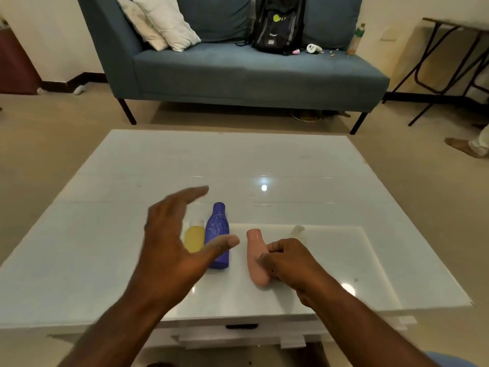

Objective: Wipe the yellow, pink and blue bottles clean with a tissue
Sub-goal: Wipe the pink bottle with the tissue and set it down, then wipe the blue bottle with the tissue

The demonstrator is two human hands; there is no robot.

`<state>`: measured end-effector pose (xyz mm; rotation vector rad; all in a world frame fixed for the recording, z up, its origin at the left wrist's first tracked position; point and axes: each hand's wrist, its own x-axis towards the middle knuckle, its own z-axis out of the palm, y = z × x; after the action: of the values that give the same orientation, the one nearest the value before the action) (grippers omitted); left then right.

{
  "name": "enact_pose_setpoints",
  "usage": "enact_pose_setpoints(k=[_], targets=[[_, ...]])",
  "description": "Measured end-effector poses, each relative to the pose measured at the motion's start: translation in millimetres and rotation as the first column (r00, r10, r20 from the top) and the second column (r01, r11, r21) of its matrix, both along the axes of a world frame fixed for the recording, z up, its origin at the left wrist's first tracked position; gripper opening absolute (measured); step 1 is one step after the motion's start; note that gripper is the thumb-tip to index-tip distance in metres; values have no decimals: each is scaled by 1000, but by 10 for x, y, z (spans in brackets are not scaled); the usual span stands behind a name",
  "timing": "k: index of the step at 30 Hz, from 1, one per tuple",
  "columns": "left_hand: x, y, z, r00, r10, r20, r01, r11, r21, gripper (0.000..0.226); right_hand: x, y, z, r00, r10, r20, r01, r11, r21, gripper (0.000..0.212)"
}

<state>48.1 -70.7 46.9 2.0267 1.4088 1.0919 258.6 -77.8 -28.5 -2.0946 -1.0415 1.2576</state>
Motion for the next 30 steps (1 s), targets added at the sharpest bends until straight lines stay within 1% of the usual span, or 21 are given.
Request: enact_pose_setpoints(k=[1,2,3,4,6,8,10,12,13,15,16,17,21,23,24,25,27,28,30], targets=[[-12,62,-139,986,24,-164,-39,995,-92,87,-11,6,-16,999,0,32,0,1000,4,21],[-2,100,-227,961,29,-274,-73,986,-150,85,-17,13,-25,998,1,60,-2,1000,11,21],[2,135,-290,937,35,-347,-109,975,-195,83,-26,17,-29,996,7,85,-8,1000,17,21],[3,162,-315,920,40,-389,-135,966,-222,80,-32,23,-28,993,17,113,-19,1000,17,20],[-31,212,-380,897,27,-441,-163,947,-275,77,-43,12,16,978,69,197,-74,997,20,19],[-80,242,-417,862,-2,-507,-184,931,-316,78,-7,-9,87,930,131,343,-156,987,46,25],[-98,264,-456,831,-29,-556,-192,922,-335,81,96,-23,184,846,145,512,-220,971,89,26],[-92,271,-484,824,-50,-565,-181,921,-344,82,288,-24,274,769,104,631,-230,966,120,17],[-88,272,-501,826,-53,-562,-175,922,-345,82,410,-34,316,717,90,691,-225,968,108,13],[-70,278,-516,820,-49,-570,-178,925,-336,84,668,-68,377,609,108,786,-202,979,22,12],[-57,284,-521,820,-46,-571,-184,923,-338,85,777,-94,395,581,120,805,-181,983,-16,12],[-48,293,-524,822,-41,-568,-189,922,-339,85,853,-115,398,573,121,810,-161,986,-33,12],[34,321,-548,809,-23,-588,-203,927,-315,84,992,-137,351,593,90,800,-145,989,-5,9],[79,329,-550,806,-5,-592,-215,930,-300,82,1028,-130,327,596,95,797,-140,990,-14,17],[110,335,-555,807,5,-590,-218,932,-289,80,1034,-125,323,611,105,784,-154,988,-12,27],[129,341,-570,807,14,-590,-216,937,-273,79,1003,-125,320,643,125,756,-186,983,-4,39],[171,348,-618,807,19,-590,-198,950,-240,76,851,-129,314,707,221,672,-308,951,11,61],[192,347,-648,807,14,-591,-187,954,-234,75,750,-122,286,709,296,640,-386,923,2,67],[243,343,-701,803,2,-596,-174,958,-230,73,565,-97,196,651,415,636,-504,862,-46,67]])
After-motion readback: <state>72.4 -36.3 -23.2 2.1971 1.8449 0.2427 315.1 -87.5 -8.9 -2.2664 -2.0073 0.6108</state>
